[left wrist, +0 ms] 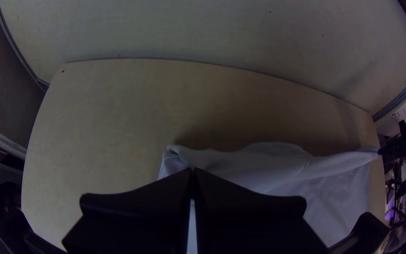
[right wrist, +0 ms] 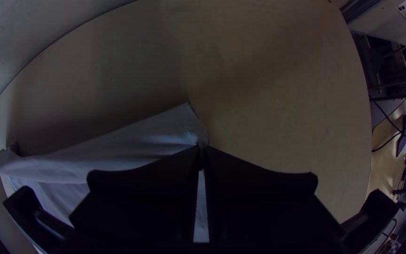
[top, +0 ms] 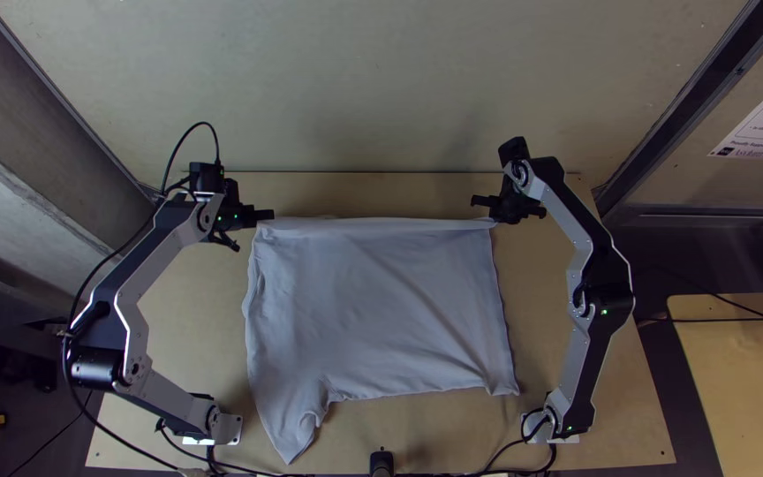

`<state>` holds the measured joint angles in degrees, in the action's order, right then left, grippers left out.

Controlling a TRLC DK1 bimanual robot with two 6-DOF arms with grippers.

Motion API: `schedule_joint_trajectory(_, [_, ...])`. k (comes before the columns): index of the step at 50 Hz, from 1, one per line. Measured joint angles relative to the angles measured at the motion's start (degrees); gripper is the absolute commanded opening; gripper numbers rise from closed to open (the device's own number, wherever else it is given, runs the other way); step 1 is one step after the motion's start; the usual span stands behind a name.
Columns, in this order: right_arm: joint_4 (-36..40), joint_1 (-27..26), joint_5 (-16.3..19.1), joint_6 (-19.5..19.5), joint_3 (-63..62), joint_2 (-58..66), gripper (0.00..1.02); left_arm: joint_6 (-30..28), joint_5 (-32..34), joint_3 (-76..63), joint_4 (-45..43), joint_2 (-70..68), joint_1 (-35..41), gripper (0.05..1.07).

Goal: Fold the t-shirt

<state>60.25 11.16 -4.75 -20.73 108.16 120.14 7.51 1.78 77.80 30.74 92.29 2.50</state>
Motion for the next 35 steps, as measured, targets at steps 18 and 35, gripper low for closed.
schedule_joint_trajectory(18, [-3.1,0.46,-0.39,0.0,-10.56,-7.17,0.02,0.0,0.2,-11.47,-1.77,-7.87,0.02,0.08])
schedule_joint_trajectory(35, [-7.39,1.18,-0.39,0.0,-23.23,-13.03,0.02,0.02,0.37,-21.9,-4.85,-11.72,0.0,0.08])
